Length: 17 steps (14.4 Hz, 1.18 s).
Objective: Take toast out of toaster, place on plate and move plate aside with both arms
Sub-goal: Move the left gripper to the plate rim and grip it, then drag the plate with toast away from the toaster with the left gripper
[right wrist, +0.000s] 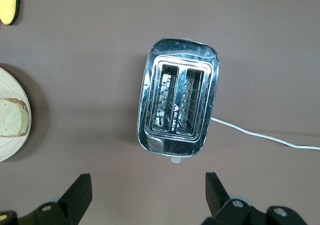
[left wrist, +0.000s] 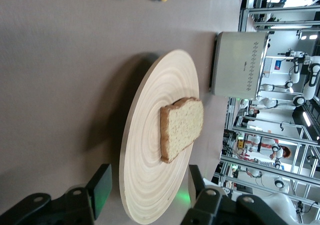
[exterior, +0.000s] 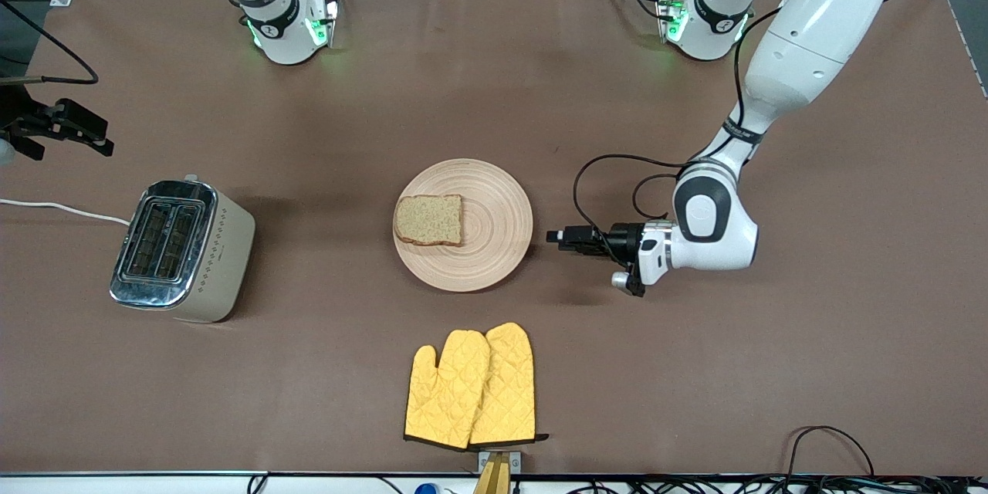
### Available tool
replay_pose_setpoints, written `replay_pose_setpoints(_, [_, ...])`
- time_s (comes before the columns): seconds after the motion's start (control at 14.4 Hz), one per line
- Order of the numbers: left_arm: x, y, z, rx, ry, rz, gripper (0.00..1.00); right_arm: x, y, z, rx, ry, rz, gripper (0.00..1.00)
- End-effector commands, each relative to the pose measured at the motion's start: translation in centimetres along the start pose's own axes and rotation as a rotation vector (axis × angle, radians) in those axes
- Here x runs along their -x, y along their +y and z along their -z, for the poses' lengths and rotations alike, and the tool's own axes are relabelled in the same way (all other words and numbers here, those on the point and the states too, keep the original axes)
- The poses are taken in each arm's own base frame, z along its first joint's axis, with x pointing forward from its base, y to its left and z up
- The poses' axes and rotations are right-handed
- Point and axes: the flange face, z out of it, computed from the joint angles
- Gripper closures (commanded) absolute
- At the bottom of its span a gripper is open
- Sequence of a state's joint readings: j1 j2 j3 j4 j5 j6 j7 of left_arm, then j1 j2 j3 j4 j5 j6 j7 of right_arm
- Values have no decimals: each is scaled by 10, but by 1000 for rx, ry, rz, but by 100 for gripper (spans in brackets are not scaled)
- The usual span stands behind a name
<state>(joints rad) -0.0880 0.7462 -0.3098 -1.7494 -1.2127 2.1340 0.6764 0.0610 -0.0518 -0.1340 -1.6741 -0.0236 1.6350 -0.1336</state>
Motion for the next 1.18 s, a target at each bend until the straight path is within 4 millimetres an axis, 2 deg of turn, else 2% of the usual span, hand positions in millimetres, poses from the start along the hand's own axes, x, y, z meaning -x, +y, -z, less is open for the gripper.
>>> replay_pose_setpoints(0.0, [10, -5, -21, 4, -20, -2, 38, 3, 1, 1, 18, -4, -13, 0])
replay_pose_setpoints(0.07, [14, -8, -29, 3, -34, -4, 40, 3, 1, 1, 18, -4, -13, 0])
replay_pose_setpoints(0.42, [26, -36, -45, 4, -64, -6, 49, 5, 6, 0, 15, -13, -27, 0])
replay_pose_setpoints(1.11, [28, -35, -69, 33, -54, 18, 58, 15, 8, 2, 6, -62, -33, 0])
